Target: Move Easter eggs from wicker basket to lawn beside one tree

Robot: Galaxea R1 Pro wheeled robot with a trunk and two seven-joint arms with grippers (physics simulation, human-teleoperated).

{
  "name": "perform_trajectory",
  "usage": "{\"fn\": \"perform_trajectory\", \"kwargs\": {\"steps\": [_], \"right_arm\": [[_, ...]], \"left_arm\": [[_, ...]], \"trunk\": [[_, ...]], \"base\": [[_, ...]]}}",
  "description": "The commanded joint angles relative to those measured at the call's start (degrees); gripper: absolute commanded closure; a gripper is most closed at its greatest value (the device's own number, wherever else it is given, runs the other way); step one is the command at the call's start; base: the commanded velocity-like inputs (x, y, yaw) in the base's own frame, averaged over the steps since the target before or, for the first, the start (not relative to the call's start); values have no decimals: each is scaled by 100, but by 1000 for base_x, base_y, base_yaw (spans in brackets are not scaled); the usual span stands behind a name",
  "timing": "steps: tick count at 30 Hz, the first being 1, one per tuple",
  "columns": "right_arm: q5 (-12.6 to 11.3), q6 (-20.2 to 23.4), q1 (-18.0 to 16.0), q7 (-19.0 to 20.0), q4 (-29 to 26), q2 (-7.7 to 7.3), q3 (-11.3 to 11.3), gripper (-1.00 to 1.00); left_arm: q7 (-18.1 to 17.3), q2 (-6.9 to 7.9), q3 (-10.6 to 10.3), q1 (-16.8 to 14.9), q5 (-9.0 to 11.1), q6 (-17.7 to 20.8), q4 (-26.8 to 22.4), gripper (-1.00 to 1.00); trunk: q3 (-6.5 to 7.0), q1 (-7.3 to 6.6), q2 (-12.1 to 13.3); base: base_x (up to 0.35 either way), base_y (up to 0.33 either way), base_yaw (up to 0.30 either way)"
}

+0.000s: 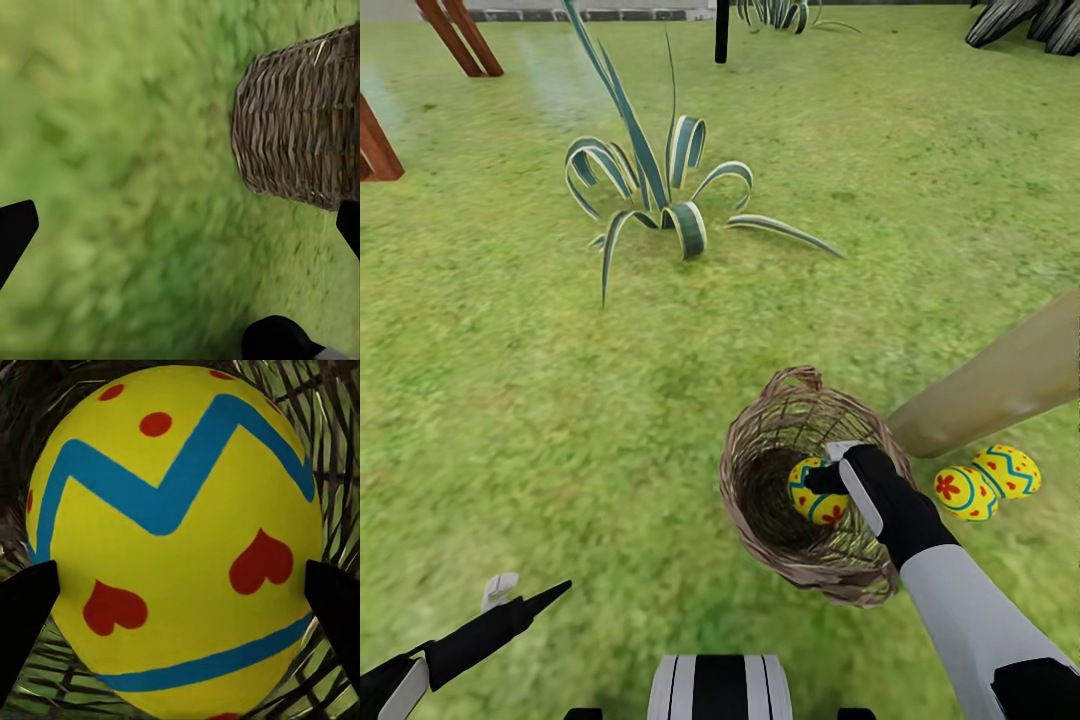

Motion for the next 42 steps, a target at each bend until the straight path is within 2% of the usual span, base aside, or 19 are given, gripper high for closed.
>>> {"fn": "perform_trajectory", "kwargs": {"steps": [1,2,5,6,7,42], "right_arm": [[-140,29,-3,-58,-7,-7,24,100],[-210,33,-3,-55,-7,-7,24,100],[-904,165,-3,-55,-29,-10,24,100],[-1077,284,-3,-57,-37,-10,24,100],[-1149,340,-3,-57,-40,-8,24,100],[-1190,380,-3,-58,-51,-7,18,100]], "left_arm": [[-19,0,6,-1,23,60,1,-100],[-19,0,6,-1,23,60,1,-100],[-19,0,6,-1,23,60,1,-100],[-19,0,6,-1,23,60,1,-100],[-19,0,6,-1,23,60,1,-100],[-19,0,6,-1,23,60,1,-100]], "trunk": [[15,-23,40],[33,-45,80],[87,-111,201],[105,-133,241],[123,-155,281],[751,-924,1685]], "base": [[0,0,0],[0,0,0],[0,0,0],[0,0,0],[0,0,0],[0,0,0]]}}
